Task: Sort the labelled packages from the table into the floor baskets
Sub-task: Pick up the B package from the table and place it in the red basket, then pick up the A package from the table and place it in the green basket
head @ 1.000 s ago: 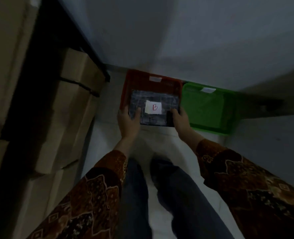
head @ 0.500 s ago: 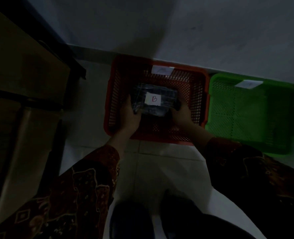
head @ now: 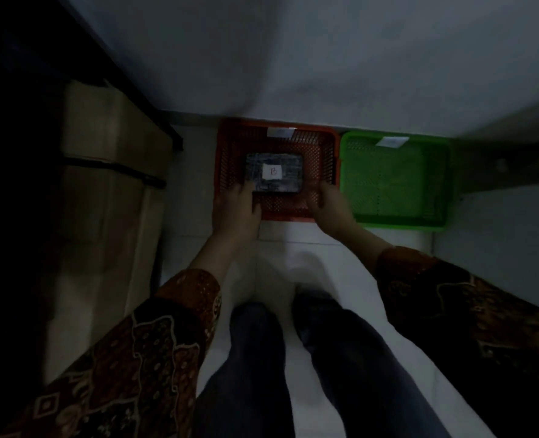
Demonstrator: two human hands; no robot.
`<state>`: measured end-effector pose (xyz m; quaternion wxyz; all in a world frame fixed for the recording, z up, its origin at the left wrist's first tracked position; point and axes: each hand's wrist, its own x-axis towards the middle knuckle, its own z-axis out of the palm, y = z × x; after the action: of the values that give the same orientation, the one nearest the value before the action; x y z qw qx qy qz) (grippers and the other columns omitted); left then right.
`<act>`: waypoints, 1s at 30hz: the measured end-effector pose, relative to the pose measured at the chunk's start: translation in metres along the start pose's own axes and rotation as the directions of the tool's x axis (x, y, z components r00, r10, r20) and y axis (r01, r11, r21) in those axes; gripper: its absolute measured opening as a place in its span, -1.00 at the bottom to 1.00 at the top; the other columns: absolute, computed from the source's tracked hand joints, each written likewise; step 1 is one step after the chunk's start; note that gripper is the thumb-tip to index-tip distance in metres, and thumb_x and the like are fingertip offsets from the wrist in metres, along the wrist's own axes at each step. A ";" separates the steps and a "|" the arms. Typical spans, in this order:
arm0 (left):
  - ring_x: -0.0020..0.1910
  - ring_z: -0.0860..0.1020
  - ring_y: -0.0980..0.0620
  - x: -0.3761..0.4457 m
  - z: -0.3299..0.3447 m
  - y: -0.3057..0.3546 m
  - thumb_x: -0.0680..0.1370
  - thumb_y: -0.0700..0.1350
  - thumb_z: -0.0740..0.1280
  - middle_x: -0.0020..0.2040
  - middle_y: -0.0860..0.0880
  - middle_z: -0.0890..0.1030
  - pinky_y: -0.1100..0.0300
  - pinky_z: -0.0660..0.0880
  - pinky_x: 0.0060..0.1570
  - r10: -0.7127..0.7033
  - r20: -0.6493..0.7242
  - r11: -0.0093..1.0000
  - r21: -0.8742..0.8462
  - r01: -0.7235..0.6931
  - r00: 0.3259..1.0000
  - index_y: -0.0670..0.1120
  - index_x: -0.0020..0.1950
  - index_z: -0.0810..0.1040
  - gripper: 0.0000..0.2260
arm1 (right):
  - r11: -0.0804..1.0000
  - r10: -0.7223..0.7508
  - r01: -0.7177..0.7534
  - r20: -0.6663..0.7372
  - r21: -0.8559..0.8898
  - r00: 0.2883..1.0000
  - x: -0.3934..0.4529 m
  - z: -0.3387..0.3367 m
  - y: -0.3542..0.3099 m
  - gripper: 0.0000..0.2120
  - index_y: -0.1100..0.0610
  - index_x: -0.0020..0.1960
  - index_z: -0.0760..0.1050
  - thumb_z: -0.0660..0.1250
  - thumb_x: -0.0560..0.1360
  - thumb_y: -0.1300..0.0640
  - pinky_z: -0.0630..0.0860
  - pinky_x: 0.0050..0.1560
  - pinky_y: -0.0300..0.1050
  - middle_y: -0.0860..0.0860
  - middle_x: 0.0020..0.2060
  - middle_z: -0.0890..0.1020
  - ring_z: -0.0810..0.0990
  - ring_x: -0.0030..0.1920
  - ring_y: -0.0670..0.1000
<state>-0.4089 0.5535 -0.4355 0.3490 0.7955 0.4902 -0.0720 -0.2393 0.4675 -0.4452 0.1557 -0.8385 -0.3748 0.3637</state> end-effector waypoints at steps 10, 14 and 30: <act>0.18 0.48 -0.17 -0.195 -0.153 0.163 0.58 -0.12 0.19 0.20 -0.20 0.55 -0.04 0.33 0.26 0.156 -0.047 0.889 0.442 -0.119 0.987 -0.16 0.26 0.45 -0.73 | 0.949 -0.086 0.048 -0.108 -0.310 0.990 -0.227 -0.161 -0.097 -0.58 0.16 0.36 0.32 0.25 0.51 0.13 0.42 0.17 0.11 0.18 0.21 0.47 0.47 0.17 0.23; 0.19 0.48 -0.19 -0.260 -0.175 0.226 0.57 -0.06 0.20 0.20 -0.17 0.56 -0.06 0.36 0.28 0.286 -0.086 0.855 0.473 -0.214 0.954 -0.14 0.27 0.45 -0.69 | 0.925 -0.112 0.037 -0.177 -0.379 0.978 -0.303 -0.217 -0.092 -0.57 0.13 0.36 0.31 0.22 0.51 0.07 0.36 0.22 0.09 0.14 0.25 0.45 0.43 0.22 0.20; 0.29 0.45 -0.10 -0.463 -0.037 0.477 0.60 -0.01 0.16 0.30 -0.11 0.52 -0.03 0.31 0.39 0.656 -0.047 0.687 0.452 -0.570 0.753 -0.10 0.41 0.38 -0.61 | 0.930 0.092 -0.266 -0.542 -0.253 0.835 -0.596 -0.382 0.129 -0.56 0.08 0.39 0.32 0.21 0.52 0.12 0.22 0.38 0.03 0.07 0.38 0.40 0.35 0.37 0.11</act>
<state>-0.2576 0.1071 0.0349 0.1254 0.9710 0.2010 0.0309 -0.1658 -0.0568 0.0422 0.0792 -0.9508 -0.2909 0.0708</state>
